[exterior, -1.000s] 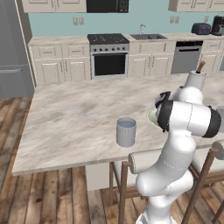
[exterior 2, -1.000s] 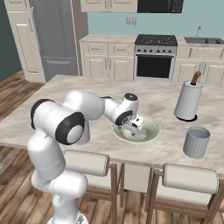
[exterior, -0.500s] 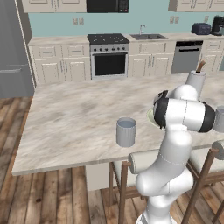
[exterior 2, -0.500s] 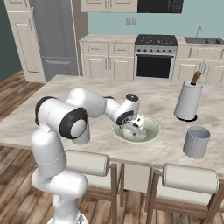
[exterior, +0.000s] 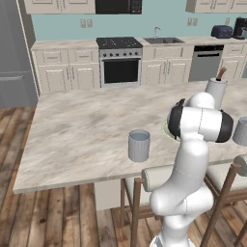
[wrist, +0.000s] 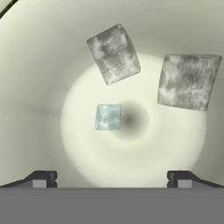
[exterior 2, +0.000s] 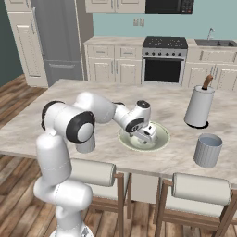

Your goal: There are four ice cubes in the ice bowl. Place two ice cubes in each glass of water.

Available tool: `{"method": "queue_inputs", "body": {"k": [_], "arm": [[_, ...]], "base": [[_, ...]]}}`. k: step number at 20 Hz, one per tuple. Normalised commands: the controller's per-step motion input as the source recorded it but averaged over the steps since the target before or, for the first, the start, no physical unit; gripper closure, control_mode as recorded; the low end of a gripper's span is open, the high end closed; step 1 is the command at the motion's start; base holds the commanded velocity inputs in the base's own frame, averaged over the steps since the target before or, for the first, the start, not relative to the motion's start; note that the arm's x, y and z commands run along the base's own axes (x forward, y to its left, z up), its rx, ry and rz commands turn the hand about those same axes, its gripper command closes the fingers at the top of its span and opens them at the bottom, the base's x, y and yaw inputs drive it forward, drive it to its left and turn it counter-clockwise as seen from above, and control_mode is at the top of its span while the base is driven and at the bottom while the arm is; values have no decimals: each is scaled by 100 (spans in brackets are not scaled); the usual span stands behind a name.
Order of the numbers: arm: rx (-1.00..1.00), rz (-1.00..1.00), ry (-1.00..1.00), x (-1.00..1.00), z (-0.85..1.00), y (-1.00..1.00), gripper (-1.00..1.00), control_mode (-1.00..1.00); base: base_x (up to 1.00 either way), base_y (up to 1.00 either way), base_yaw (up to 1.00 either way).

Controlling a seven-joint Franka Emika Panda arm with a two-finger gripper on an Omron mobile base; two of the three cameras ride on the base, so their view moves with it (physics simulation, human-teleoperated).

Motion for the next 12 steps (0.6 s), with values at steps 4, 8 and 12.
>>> {"method": "queue_inputs", "body": {"k": [4, 8, 12], "arm": [[0, 0, 0, 5, -9, -6, -100, -100], [0, 0, 0, 8, -14, -1, -100, -100], [0, 0, 0, 14, -14, 0, -100, -100]], "base": [[0, 0, 0], [0, 0, 0], [0, 0, 0]]}}
